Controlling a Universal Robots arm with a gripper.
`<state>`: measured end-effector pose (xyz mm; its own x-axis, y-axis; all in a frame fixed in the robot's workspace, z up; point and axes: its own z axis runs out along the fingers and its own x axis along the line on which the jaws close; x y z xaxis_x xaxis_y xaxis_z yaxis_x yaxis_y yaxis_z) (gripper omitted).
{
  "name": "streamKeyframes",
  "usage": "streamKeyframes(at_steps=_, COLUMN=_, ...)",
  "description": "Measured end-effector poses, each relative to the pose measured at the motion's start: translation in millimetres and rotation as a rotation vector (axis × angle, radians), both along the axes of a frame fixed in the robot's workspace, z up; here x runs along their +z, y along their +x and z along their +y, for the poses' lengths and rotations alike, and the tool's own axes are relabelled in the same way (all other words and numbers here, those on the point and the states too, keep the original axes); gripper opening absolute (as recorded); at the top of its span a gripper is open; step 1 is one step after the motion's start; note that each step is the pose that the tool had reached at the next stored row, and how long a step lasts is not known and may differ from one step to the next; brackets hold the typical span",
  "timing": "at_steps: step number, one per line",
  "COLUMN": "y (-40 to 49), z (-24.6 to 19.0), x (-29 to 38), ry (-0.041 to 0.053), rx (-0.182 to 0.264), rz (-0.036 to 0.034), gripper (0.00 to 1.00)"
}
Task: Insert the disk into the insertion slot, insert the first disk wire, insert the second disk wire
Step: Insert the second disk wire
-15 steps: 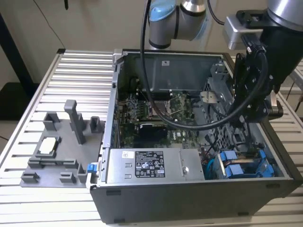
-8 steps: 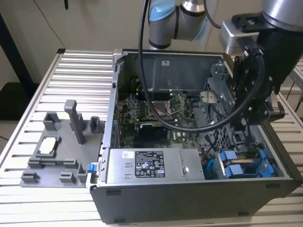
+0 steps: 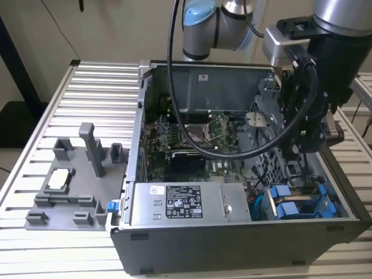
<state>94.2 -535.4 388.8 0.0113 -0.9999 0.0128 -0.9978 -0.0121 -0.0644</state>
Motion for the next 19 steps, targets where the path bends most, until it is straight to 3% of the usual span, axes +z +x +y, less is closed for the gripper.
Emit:
streamKeyframes(at_steps=6, y=-2.1, z=3.8, x=-0.9, ry=-0.0011, rx=0.031, rz=-0.0057, gripper=0.33)
streamKeyframes(at_steps=19, y=-2.6, z=4.0, x=-3.1, ry=-0.0013, rx=0.042, rz=-0.0100, gripper=0.33)
